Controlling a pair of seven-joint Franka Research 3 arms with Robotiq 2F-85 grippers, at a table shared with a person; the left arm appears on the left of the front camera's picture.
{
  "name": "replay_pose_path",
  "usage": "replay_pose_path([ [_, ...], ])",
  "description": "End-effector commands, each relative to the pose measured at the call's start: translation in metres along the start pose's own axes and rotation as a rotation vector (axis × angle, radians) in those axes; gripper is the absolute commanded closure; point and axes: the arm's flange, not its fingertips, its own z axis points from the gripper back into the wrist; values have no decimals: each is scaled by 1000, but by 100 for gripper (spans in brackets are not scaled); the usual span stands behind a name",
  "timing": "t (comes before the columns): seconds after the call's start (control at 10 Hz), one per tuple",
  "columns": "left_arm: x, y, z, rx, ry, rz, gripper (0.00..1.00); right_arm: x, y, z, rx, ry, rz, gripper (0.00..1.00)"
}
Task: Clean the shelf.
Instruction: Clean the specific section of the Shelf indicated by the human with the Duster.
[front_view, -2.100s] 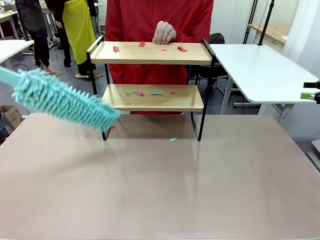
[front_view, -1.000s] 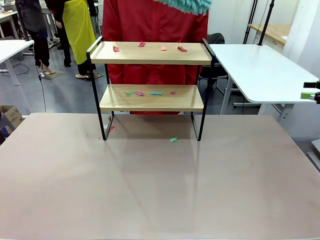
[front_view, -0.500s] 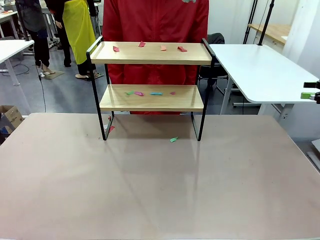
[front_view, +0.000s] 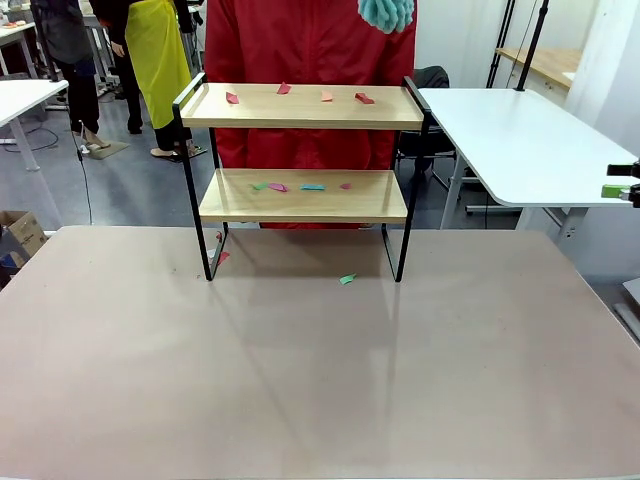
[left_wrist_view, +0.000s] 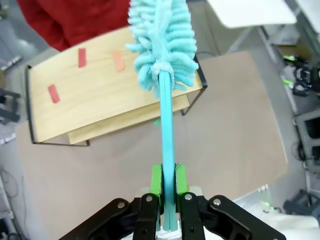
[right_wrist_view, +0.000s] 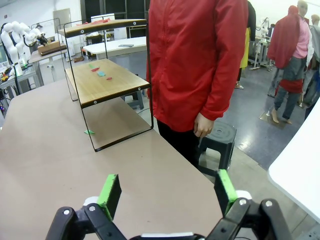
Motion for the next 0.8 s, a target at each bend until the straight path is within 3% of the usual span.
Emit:
replay_pose_path([
  [0.0,7,-24,8,53,-54,65,87,3,0,-1,1,-2,6,0],
  [0.7,-45,-56,-53,149,14,80,87,3,0,-1,1,-2,6,0],
])
